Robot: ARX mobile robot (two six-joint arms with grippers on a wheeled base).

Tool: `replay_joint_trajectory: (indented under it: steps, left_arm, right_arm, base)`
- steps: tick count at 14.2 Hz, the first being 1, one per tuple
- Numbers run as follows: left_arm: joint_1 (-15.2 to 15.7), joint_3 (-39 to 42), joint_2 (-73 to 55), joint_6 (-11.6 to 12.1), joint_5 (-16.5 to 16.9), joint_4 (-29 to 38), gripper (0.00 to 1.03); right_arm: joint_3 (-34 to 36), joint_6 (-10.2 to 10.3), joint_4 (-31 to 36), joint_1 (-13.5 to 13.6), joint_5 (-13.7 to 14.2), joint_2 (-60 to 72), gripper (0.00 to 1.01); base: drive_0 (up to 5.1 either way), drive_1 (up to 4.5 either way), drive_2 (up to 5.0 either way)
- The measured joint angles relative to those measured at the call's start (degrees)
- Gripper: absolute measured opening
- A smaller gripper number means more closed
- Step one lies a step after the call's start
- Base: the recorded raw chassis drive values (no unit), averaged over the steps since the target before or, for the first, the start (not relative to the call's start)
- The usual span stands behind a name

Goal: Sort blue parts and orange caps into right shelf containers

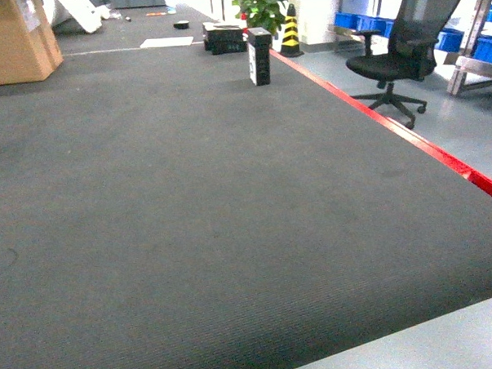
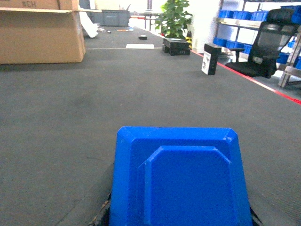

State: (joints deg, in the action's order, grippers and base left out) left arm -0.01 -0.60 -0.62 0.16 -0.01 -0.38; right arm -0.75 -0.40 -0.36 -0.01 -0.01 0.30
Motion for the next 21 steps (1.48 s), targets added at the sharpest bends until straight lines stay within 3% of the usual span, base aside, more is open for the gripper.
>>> replay_joint_trajectory:
  steps: [21]
  left_arm:
    - [0.0,0.0,0.0,0.0,-0.02,0.0,0.43]
  right_arm:
    - [0.0,0.0,0.0,0.0,-0.02,0.0,0.45]
  base:
    - [-1.6,-1.59,-1.6]
